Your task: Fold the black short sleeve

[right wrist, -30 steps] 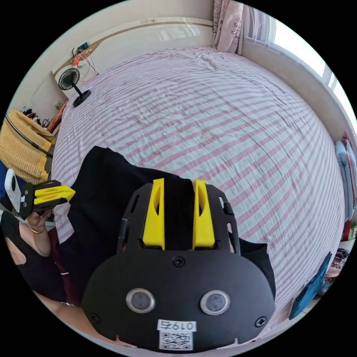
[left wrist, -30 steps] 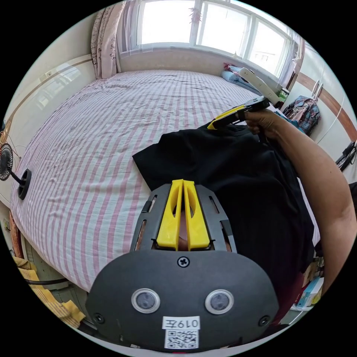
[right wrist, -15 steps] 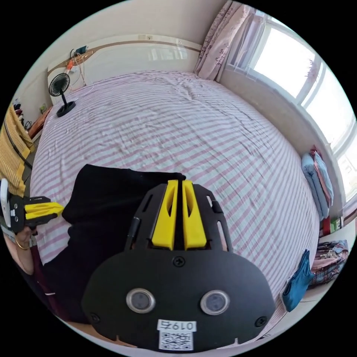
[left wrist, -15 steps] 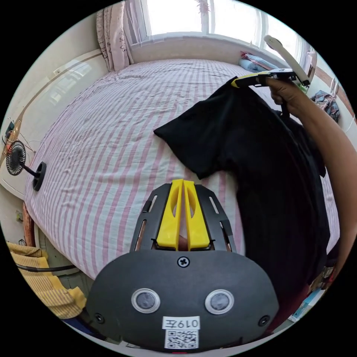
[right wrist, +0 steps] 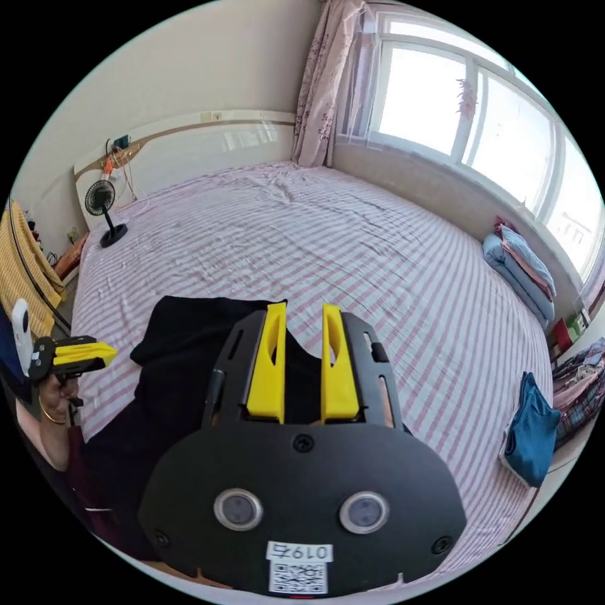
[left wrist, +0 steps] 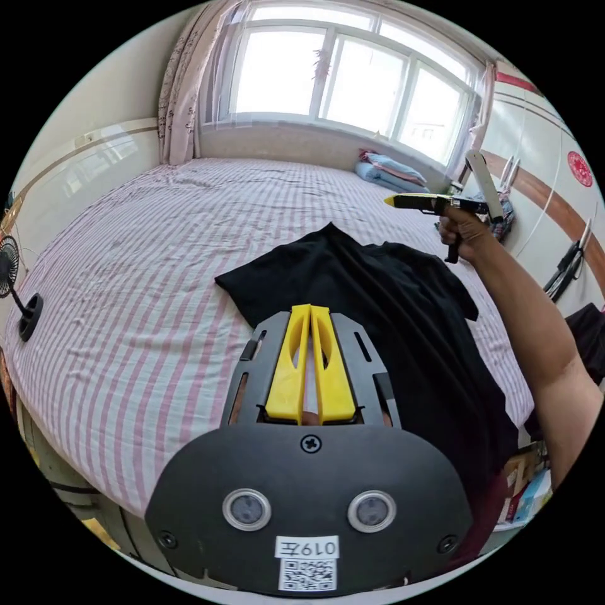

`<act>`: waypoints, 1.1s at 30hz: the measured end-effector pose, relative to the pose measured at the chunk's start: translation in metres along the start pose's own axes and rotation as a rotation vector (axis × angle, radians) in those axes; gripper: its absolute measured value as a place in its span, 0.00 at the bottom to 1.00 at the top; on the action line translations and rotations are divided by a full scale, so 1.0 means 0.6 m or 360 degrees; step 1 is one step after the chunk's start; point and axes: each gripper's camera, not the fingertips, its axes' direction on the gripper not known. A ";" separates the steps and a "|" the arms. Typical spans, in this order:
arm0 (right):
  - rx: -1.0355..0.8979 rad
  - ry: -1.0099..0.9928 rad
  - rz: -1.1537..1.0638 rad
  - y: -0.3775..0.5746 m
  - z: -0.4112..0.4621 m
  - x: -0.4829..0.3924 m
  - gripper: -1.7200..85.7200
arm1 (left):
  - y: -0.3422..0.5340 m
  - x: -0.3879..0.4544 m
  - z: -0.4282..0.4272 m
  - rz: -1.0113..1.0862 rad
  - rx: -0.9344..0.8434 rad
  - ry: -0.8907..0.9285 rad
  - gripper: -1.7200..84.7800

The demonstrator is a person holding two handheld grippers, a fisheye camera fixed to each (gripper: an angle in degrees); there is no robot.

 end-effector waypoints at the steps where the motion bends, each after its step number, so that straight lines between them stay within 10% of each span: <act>1: 0.0005 0.0038 0.0074 0.037 -0.043 0.033 0.09 | -0.001 0.005 0.004 0.0027 0.0000 0.0116 0.03; 9: -0.0129 -0.0116 0.0939 0.409 -0.192 0.275 0.08 | -0.008 0.033 0.070 0.0037 -0.0143 0.1033 0.03; 33: -0.0362 0.0045 0.0787 0.475 -0.026 0.229 0.03 | -0.022 0.196 0.112 0.0467 -0.0471 0.0183 0.03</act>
